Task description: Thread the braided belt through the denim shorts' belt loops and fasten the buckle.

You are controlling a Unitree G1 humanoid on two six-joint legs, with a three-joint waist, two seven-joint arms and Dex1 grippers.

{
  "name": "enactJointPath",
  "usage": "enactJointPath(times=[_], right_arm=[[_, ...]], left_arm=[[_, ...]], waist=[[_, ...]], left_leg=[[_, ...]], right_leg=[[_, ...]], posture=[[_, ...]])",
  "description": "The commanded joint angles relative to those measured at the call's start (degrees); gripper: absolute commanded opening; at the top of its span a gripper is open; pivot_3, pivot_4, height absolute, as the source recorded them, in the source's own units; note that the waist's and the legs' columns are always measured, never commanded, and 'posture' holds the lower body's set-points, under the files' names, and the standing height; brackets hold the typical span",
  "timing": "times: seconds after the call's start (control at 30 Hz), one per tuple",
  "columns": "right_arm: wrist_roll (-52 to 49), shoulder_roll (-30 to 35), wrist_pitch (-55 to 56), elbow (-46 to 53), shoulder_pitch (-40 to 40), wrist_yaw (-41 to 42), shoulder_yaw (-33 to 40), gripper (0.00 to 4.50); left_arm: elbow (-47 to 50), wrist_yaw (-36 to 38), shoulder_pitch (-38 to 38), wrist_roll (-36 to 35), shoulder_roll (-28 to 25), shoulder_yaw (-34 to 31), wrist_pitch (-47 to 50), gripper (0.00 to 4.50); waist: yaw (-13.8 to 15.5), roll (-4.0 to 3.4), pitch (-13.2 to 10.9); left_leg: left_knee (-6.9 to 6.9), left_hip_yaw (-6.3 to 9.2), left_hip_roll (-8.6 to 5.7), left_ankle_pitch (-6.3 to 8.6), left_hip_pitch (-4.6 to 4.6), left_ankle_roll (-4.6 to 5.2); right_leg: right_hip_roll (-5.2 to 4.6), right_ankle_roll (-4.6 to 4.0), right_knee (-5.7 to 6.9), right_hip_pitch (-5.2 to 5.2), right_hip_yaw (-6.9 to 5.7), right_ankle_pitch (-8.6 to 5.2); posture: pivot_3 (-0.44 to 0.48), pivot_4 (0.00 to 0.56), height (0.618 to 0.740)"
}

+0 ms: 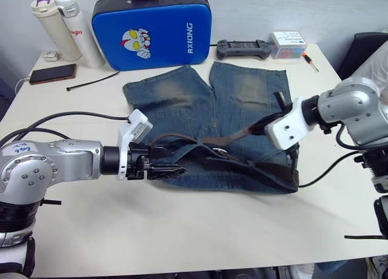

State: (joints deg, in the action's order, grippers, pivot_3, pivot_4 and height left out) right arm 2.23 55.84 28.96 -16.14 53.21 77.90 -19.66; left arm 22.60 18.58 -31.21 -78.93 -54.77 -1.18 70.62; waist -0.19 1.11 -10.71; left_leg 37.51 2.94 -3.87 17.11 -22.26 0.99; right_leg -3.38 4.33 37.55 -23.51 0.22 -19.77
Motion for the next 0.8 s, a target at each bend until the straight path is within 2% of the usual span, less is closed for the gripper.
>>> enactJointPath(times=[0.03, 0.13, 0.27, 0.47, 0.6, 0.7, 0.8], right_arm=[[-5.9, 3.9, -5.4, 4.7, -2.8, 2.7, 5.6, 0.0], [-8.0, 7.0, -9.9, 8.3, -6.5, 3.6, 8.5, 0.0], [-10.3, 7.2, -13.8, 13.5, -9.5, 3.2, 10.6, 0.0], [-8.3, 11.7, -12.5, 11.0, -11.9, 4.1, 13.2, 0.0], [-8.0, 11.9, -12.2, 10.7, -12.2, 3.9, 13.5, 0.0], [-6.4, 11.7, -11.3, 8.0, -10.2, 3.8, 13.2, 0.0], [-7.7, 10.1, -17.6, 8.2, -8.2, 3.8, 12.8, 0.0]], left_arm=[[-0.4, 3.9, -1.5, 3.0, -0.1, 0.2, 0.4, 4.46], [-1.5, 7.8, -3.2, 6.3, -0.2, 1.8, 0.4, 4.46], [-3.3, 11.5, -6.4, 12.3, 1.1, 4.1, -0.7, 4.46], [-3.9, 17.9, -9.2, 17.6, 2.1, 5.5, -1.4, 4.46], [-4.3, 19.7, -10.8, 20.6, 3.2, 6.5, -1.2, 4.46], [-6.5, 18.3, -13.4, 24.6, 6.6, 6.6, -3.7, 4.46], [-7.3, 16.2, -16.0, 34.9, 10.9, 10.7, -12.5, 4.46]], waist=[[0.0, -0.02, 0.0], [0.2, -0.05, 0.0], [0.3, -0.05, 0.0], [0.2, -0.06, 0.0], [0.2, -0.07, 0.0], [0.2, -0.07, 0.0], [0.3, -0.07, 0.0]], left_leg=[[0.0, -0.01, 0.01, 0.0, 0.0, 0.0], [0.0, 0.0, 0.01, 0.0, -0.01, 0.0], [0.07, 0.0, 0.0, 0.0, -0.01, 0.0], [0.08, -0.01, 0.0, 0.01, -0.03, 0.0], [0.11, -0.02, 0.0, 0.01, -0.03, 0.0], [0.14, -0.02, 0.0, 0.01, -0.03, 0.01], [0.24, -0.03, -0.01, 0.01, -0.06, 0.02]], right_leg=[[0.01, 0.0, 0.01, -0.01, 0.0, 0.0], [0.01, 0.0, 0.0, -0.01, 0.0, 0.0], [0.0, 0.0, 0.02, 0.03, -0.01, 0.0], [0.0, 0.0, 0.07, -0.03, 0.01, 0.0], [0.0, 0.0, 0.07, 0.0, 0.01, 0.0], [0.0, 0.0, 0.11, -0.01, 0.02, 0.0], [0.0, 0.0, 0.13, -0.01, 0.0, 0.0]], posture=[[0.0, 0.15, 0.74], [0.0, 0.15, 0.74], [0.0, 0.15, 0.74], [0.0, 0.15, 0.74], [0.0, 0.15, 0.74], [0.0, 0.15, 0.74], [0.0, 0.15, 0.74]])
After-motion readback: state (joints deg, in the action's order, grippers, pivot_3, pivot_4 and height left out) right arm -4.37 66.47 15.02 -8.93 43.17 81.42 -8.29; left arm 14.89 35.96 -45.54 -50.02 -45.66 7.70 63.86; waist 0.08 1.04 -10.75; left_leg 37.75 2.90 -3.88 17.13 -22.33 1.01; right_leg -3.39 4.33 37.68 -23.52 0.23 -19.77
